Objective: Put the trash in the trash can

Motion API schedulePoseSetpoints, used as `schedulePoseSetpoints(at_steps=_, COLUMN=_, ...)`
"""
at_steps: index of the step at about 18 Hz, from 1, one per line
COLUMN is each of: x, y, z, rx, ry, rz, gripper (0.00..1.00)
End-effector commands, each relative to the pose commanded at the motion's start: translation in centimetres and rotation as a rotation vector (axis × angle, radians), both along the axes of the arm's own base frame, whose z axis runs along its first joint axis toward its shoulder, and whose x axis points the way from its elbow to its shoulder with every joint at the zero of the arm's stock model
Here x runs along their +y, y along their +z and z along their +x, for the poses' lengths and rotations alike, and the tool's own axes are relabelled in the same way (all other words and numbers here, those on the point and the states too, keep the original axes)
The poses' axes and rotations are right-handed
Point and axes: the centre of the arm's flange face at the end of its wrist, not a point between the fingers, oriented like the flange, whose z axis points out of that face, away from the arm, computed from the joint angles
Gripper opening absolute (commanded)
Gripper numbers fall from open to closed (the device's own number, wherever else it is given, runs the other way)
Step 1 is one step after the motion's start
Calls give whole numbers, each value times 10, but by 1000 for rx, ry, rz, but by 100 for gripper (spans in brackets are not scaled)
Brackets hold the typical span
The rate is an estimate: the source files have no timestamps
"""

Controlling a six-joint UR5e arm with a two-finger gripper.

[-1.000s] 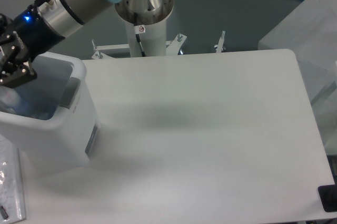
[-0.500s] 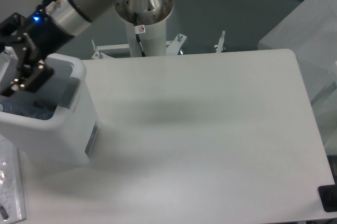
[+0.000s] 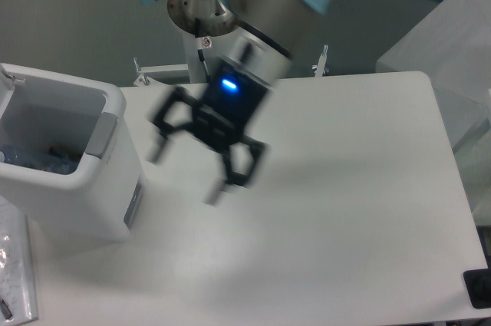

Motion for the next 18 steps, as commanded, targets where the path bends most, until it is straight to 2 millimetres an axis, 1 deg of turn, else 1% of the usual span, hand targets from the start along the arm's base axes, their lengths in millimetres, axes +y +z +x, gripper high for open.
schedulePoseSetpoints(at_steps=2, x=-3, y=-15, z=-22, rx=29, ry=52, rz=-71, gripper=100)
schedulePoseSetpoints(at_steps=3, x=-3, y=-19, z=-30, rx=45, ry=72, rz=-100, gripper=100)
schedulePoseSetpoints(at_steps=6, x=-2, y=-28, z=-54, rx=100, ry=128, rz=-188, gripper=100)
schedulePoseSetpoints(at_steps=7, x=-4, y=-36, z=-59, rx=114, ry=141, rz=-230, gripper=100)
schedulePoseSetpoints(at_steps=9, x=-9, y=-42, z=-63, rx=135, ry=165, rz=-299, gripper=100)
schedulePoseSetpoints(at_steps=11, x=-11, y=-47, z=-62, rx=149, ry=143, rz=-356, gripper=100)
schedulePoseSetpoints(at_steps=14, x=-13, y=-64, z=-59, rx=159, ry=17, rz=-446, gripper=100)
schedulePoseSetpoints(at_steps=16, x=-16, y=-68, z=-57, rx=183, ry=-76, rz=-477, gripper=100)
schedulePoseSetpoints(at_steps=18, x=-19, y=-72, z=-56, rx=204, ry=-133, rz=-503, gripper=100)
